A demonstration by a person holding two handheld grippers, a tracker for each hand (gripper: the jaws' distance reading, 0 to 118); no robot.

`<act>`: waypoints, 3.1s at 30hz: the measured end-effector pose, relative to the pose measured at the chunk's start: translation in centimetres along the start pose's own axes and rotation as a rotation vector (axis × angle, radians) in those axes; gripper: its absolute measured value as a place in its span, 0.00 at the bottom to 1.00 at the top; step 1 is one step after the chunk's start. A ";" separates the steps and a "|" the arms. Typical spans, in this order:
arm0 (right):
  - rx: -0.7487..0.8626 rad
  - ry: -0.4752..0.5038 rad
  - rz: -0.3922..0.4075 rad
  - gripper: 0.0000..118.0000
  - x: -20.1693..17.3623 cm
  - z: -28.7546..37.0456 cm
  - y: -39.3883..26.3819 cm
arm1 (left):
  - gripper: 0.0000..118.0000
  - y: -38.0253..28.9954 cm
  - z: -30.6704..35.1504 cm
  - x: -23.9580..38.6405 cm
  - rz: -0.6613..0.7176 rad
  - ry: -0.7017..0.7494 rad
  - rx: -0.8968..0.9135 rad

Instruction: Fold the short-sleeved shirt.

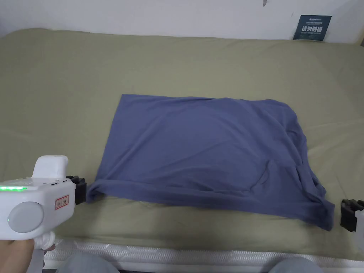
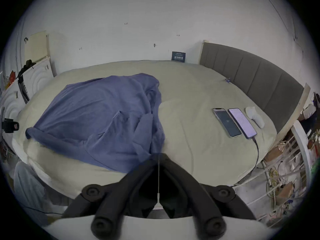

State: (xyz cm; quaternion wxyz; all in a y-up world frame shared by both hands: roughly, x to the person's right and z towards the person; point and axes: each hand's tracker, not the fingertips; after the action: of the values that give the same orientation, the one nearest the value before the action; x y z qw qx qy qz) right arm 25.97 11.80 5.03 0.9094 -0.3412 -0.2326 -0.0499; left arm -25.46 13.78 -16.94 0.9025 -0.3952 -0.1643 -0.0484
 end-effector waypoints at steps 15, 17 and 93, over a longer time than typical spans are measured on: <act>-0.061 0.071 0.009 0.00 -0.9 -2.4 -0.4 | 0.78 -0.2 -6.5 0.8 -0.012 0.002 -0.164; -0.074 0.069 0.011 0.00 -1.0 -2.9 -0.4 | 0.70 -1.0 -6.8 1.3 0.009 -0.018 -0.185; -0.087 0.072 0.011 0.00 -0.9 -13.6 8.3 | 0.74 9.6 -18.0 3.0 0.023 0.104 -0.175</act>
State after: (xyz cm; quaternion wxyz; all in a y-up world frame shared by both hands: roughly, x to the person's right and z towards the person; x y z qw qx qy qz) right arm 32.57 9.27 -9.31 0.9017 -0.3798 -0.1955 -0.0675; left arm -15.92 7.36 -34.08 0.8723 -0.4714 -0.1078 -0.0724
